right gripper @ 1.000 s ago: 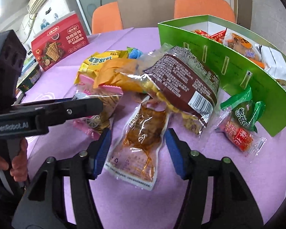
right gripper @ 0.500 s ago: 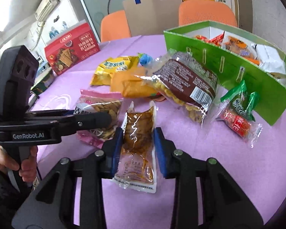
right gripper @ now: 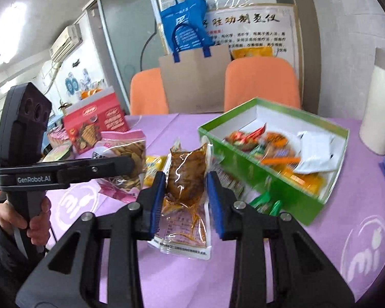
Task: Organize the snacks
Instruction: 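Carry both snacks over the green box and open both tools to drop them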
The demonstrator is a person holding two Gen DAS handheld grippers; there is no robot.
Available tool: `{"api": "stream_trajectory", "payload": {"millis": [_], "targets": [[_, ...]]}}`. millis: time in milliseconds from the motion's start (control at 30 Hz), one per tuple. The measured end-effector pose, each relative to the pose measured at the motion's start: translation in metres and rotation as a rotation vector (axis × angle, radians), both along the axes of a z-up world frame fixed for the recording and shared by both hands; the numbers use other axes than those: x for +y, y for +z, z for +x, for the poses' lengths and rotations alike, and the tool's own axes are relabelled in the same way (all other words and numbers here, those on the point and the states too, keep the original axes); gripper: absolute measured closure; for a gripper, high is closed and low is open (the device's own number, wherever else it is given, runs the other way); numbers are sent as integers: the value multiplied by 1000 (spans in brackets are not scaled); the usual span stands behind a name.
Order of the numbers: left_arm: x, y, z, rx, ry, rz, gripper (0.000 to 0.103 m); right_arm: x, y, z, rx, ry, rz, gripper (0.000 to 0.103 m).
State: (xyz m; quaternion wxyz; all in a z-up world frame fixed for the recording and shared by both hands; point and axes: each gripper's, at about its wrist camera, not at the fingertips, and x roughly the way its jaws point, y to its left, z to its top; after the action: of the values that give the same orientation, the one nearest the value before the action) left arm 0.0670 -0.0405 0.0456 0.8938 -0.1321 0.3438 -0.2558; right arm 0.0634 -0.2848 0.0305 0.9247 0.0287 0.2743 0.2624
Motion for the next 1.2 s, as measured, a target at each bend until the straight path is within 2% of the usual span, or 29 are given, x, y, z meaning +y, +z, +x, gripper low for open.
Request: {"api": "stream_trajectory", "payload": {"millis": [167, 333, 600, 800, 900, 967, 1000, 1033, 1200], "targets": [[-14, 21, 39, -12, 5, -5, 64, -16, 11, 39, -9, -71, -20, 68], [-31, 26, 82, 0, 30, -6, 64, -32, 6, 84, 36, -125, 3, 68], [-57, 11, 156, 83, 43, 19, 63, -50, -12, 151, 115, -183, -6, 68], [-72, -8, 191, 138, 28, 47, 63, -54, -28, 184, 161, -201, -6, 67], [-77, -18, 203, 160, 26, 54, 62, -46, -41, 195, 194, -185, -77, 60], [-77, -26, 210, 188, 29, 63, 48, -47, -40, 194, 176, -212, -111, 25], [-76, -29, 211, 196, 35, 64, 31, -50, -36, 188, 147, -214, -97, 17], [-72, -30, 210, 199, 46, 64, 20, -51, -32, 182, 116, -213, -90, 9], [-63, -25, 202, 167, 72, 79, 19, -58, -25, 167, 87, -228, -110, 7]]}}
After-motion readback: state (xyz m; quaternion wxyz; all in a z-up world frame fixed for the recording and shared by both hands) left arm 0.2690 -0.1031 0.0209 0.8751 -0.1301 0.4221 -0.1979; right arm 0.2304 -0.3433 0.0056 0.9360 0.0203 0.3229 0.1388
